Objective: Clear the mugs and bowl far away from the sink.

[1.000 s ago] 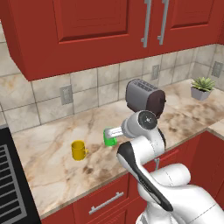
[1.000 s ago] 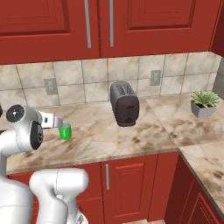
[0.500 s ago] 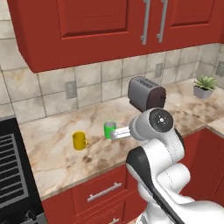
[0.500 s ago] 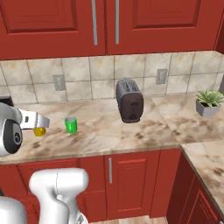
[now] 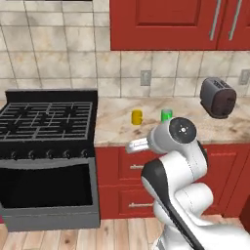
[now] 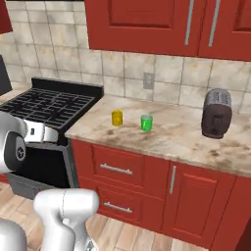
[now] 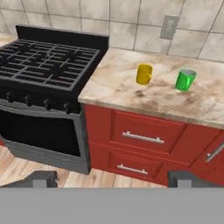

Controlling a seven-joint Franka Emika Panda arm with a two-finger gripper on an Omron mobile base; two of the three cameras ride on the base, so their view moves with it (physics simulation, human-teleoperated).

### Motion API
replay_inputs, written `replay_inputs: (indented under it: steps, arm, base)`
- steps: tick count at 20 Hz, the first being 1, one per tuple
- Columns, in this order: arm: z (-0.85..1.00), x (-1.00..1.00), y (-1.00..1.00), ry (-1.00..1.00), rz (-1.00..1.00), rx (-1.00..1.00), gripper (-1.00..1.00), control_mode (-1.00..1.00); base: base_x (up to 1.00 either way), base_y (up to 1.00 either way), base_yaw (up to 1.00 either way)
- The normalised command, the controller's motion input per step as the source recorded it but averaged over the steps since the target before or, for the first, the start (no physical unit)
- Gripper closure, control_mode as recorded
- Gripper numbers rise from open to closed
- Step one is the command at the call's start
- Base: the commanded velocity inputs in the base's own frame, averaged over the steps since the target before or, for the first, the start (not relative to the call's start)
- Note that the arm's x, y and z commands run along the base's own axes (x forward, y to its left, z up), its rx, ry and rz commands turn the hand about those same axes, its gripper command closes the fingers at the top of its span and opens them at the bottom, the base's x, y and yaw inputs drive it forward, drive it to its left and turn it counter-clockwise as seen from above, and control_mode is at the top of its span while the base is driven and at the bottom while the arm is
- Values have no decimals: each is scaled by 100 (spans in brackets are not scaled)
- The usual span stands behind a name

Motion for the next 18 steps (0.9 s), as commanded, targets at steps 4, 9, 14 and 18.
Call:
replay_inputs:
  steps: [4,9,14,18]
  arm:
    - [0,0,0,0,0,0,-100,100]
    - [0,0,0,0,0,0,-100,100]
    - [0,0,0,0,0,0,-100,100]
    - [0,0,0,0,0,0,-100,100]
  base:
    - [-6,0,98]
    - [0,15,97]
    - [0,65,80]
    - [11,95,62]
